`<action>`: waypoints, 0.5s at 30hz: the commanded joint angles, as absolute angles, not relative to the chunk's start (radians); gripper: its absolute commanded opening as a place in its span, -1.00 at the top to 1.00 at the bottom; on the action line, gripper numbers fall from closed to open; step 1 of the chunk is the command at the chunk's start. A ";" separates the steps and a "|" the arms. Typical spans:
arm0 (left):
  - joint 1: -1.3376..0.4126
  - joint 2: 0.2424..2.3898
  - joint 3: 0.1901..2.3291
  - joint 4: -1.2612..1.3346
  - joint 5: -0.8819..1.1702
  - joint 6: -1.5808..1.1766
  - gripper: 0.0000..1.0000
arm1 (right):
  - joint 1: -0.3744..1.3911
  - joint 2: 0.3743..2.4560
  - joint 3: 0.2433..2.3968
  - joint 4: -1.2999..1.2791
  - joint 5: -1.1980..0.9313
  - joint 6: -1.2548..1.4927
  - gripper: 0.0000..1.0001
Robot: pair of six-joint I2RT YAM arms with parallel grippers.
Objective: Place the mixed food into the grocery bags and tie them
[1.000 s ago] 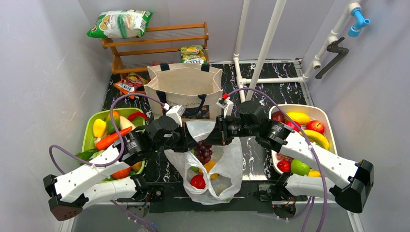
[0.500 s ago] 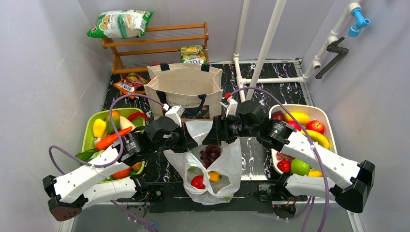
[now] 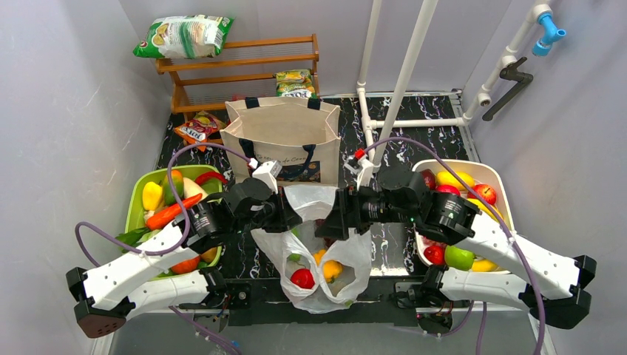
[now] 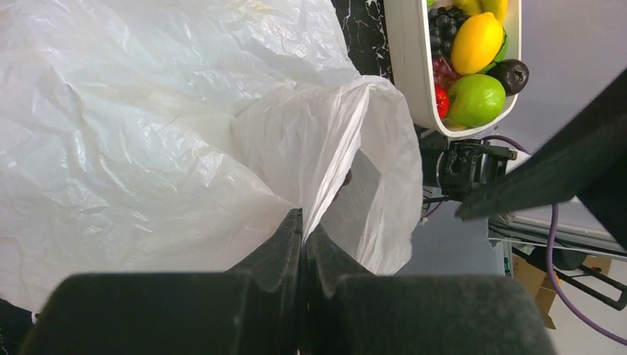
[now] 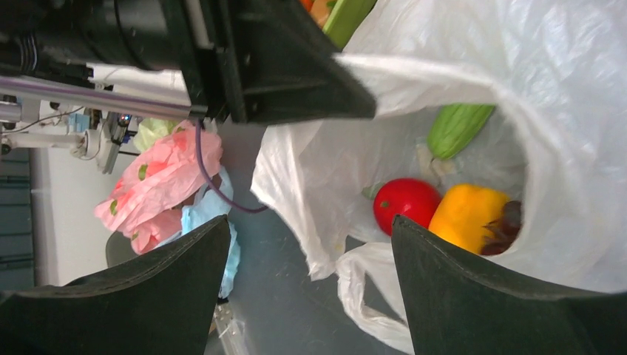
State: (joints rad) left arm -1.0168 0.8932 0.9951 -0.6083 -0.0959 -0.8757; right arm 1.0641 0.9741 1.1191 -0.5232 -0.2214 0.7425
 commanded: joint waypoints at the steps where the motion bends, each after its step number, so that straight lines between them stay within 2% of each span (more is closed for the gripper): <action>1: -1.019 0.896 1.005 -0.614 -0.132 -0.874 1.00 | 1.163 0.932 1.088 -0.577 -0.124 0.833 -0.74; 6: -1.018 0.912 1.025 -0.612 -0.150 -0.870 1.00 | 1.239 0.917 1.046 -0.696 -0.046 0.863 -0.70; 11: -1.014 0.919 1.027 -0.602 -0.177 -0.881 1.00 | 1.276 0.879 0.974 -0.697 -0.040 0.868 -0.62; 15: -1.004 0.926 1.033 -0.592 -0.189 -0.883 1.00 | 1.323 0.891 1.000 -0.732 0.023 0.874 -0.57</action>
